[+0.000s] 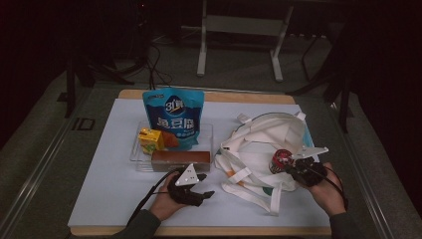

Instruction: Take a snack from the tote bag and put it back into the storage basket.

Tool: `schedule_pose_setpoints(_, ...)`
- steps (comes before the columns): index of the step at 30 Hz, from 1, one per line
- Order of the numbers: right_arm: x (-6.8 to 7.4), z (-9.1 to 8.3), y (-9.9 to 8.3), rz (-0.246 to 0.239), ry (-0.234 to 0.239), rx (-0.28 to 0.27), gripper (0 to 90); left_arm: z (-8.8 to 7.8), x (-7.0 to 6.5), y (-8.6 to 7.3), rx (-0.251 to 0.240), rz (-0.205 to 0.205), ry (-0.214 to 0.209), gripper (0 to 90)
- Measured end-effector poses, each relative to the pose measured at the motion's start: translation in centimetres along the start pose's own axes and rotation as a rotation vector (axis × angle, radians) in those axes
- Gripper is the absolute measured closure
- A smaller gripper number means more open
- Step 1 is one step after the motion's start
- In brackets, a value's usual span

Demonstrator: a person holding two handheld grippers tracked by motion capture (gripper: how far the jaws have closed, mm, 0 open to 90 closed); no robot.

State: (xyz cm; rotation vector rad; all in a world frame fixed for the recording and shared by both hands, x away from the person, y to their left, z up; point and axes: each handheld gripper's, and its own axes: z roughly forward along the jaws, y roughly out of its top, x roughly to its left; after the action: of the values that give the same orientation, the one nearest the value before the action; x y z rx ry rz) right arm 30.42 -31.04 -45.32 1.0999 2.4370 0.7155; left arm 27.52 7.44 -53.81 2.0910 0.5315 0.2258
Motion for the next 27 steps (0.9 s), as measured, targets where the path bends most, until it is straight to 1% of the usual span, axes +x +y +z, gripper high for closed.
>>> schedule_pose_setpoints(4, -0.4, -0.2, -0.7, 0.018, -0.014, 0.006, 90.0, 0.0, 0.0, 0.0, 0.000, -0.002, 0.000, 35.5)
schedule_pose_setpoints(9, -0.7, 0.1, -0.9, 0.024, -0.025, 0.022, 90.0, 0.0, 0.0, 0.0, 0.002, -0.003, 0.001, 35.5)
schedule_pose_setpoints(11, -0.7, 0.2, -0.9, 0.033, -0.020, 0.014, 90.0, 0.0, 0.0, 0.0, 0.001, -0.004, 0.001, 35.5)
schedule_pose_setpoints(15, -0.6, 0.4, -0.5, 0.028, -0.022, 0.018, 90.0, 0.0, 0.0, 0.0, 0.001, -0.005, 0.000, 35.4)
schedule_pose_setpoints(20, -0.6, 1.2, 0.4, 0.037, -0.018, 0.008, 90.0, 0.0, 0.0, 0.0, 0.002, -0.005, 0.000, 35.5)
schedule_pose_setpoints(21, -0.7, 1.3, 0.5, 0.044, -0.013, 0.006, 87.7, 0.0, 0.0, 0.0, 0.002, -0.004, 0.000, 35.5)
schedule_pose_setpoints(22, -0.7, 1.3, 0.5, 0.044, -0.013, 0.006, 87.7, 0.0, 0.0, 0.0, 0.002, -0.004, 0.000, 35.5)
schedule_pose_setpoints(23, -0.8, 1.4, 0.7, 0.057, 0.017, 0.002, 77.5, 0.0, 0.0, 0.0, 0.002, -0.004, 0.000, 35.5)
schedule_pose_setpoints(24, -0.8, 1.4, 0.7, 0.057, 0.017, 0.002, 77.5, 0.0, 0.0, 0.0, 0.002, -0.003, -0.001, 35.5)
schedule_pose_setpoints(26, -0.8, 1.2, 0.8, 0.060, 0.029, -0.007, 71.3, 0.0, 0.0, 0.0, 0.002, -0.005, -0.001, 35.5)
schedule_pose_setpoints(27, -0.8, 1.0, 0.9, 0.062, 0.026, -0.022, 68.6, 0.0, 0.0, 0.0, 0.002, -0.006, -0.001, 35.5)
